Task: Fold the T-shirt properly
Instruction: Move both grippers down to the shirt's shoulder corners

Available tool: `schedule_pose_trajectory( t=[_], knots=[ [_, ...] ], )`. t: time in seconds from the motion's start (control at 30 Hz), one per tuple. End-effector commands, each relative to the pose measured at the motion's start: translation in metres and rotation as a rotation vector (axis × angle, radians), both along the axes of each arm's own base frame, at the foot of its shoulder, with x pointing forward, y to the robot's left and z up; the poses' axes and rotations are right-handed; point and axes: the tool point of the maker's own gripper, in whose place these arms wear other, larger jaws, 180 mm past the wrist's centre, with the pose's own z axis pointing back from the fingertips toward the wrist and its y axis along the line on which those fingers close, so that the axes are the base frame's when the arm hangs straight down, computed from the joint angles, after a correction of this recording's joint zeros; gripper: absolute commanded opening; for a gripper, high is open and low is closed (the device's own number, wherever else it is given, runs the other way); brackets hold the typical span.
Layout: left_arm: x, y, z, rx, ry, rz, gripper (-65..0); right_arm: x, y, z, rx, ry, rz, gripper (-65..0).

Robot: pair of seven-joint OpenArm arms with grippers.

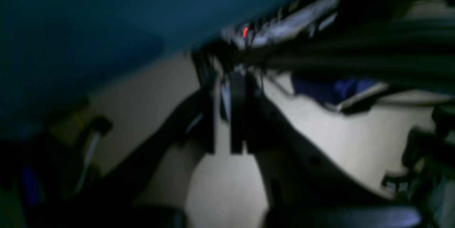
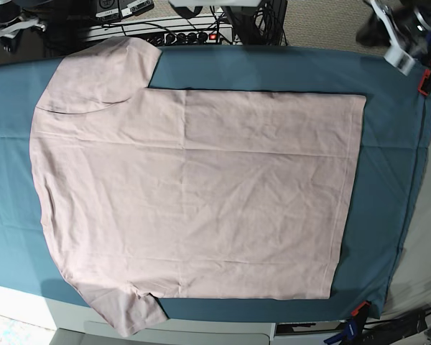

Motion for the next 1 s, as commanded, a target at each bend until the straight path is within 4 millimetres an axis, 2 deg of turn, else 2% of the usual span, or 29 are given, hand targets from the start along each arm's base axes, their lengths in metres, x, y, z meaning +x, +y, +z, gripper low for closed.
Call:
schedule_pose_trajectory(
  t=[0.0, 0.13, 0.23, 0.4, 0.63, 0.73, 0.83, 0.97],
  knots=[
    [0.009, -0.001, 0.009, -0.015, -0.037, -0.004, -57.6, 0.01, -0.001, 0.018, 0.005, -0.08, 0.013, -65.0],
    [0.022, -0.004, 0.014, -0.039, -0.085, 0.023, -57.6, 0.036, 0.019, 0.047, 0.133, -0.292, 0.092, -65.0],
    [0.024, -0.01, 0.015, -0.076, -0.108, 0.056, -57.6, 0.047, 0.031, 0.052, 0.196, -0.381, 0.107, -65.0],
    [0.021, -0.014, 0.014, -0.09, -0.102, 0.062, -57.6, 0.049, 0.028, 0.035, 0.289, -0.476, -0.01, -65.0],
    [0.017, -0.023, 0.016, -0.09, -0.126, -0.049, -57.6, 0.046, 0.004, -0.008, 0.482, -0.53, -0.192, -65.0],
    [0.017, -0.023, 0.017, -0.09, -0.127, -0.05, -57.5, 0.048, -0.008, -0.016, 0.531, -0.556, -0.235, -65.0],
    [0.016, -0.023, 0.016, -0.09, -0.126, -0.052, -54.8, 0.057, -0.019, -0.018, 0.57, -0.586, -0.246, -65.0],
    [0.011, -0.03, 0.019, -0.111, -0.136, -0.116, -52.8, 0.064, -0.034, -0.027, 0.615, -0.595, -0.266, -65.0]
  ],
)
